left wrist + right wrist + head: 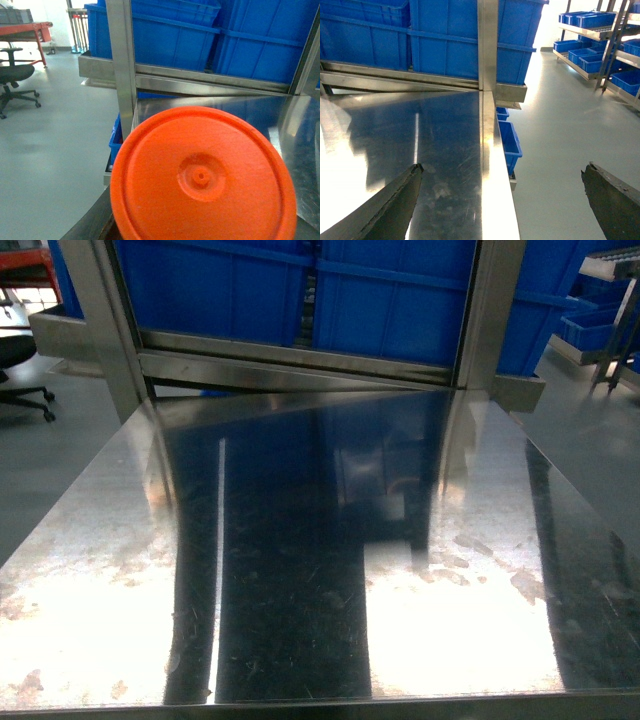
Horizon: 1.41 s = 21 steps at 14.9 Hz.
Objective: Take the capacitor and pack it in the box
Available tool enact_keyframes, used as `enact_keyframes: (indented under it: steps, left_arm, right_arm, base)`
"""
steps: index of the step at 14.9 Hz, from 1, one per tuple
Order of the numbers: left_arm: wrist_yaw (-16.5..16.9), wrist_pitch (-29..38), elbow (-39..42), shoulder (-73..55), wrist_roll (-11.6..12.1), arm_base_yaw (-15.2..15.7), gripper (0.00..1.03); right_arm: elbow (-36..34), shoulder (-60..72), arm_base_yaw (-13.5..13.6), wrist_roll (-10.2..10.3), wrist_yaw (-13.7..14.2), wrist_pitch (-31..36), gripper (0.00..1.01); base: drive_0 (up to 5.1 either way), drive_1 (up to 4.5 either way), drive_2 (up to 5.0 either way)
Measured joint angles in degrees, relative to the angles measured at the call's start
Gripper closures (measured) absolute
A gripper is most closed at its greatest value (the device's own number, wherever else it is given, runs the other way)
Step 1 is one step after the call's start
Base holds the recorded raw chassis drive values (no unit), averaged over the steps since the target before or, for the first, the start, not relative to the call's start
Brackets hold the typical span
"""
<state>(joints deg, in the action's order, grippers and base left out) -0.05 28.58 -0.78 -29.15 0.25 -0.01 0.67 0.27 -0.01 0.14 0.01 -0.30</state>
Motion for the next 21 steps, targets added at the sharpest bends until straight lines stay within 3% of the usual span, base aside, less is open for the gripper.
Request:
enact_keyframes:
  steps: [7, 13, 15, 21]
  left_arm:
    - [0.0, -12.3, 0.0, 12.9, 0.0, 0.0, 0.59]
    - [0.0, -18.7, 0.0, 19.3, 0.0, 0.0, 0.59]
    - [0.0, -29.7, 0.0, 28.0, 0.0, 0.0, 0.59]
    - [0.0, -28.9, 0.0, 28.5, 0.0, 0.0, 0.59]
  right_arm:
    - [0.0, 0.0, 0.0, 0.0, 0.0, 0.0, 0.03]
    - [0.0, 0.0, 0.0, 0.0, 0.0, 0.0, 0.03]
    - [0.0, 0.0, 0.0, 0.0, 0.0, 0.0, 0.03]
    - [0.0, 0.0, 0.0, 0.0, 0.0, 0.0, 0.03]
  base:
    - [0.0, 0.00, 0.0]
    - [0.0, 0.00, 0.0]
    - [0.0, 0.00, 0.0]
    - [0.0, 0.00, 0.0]
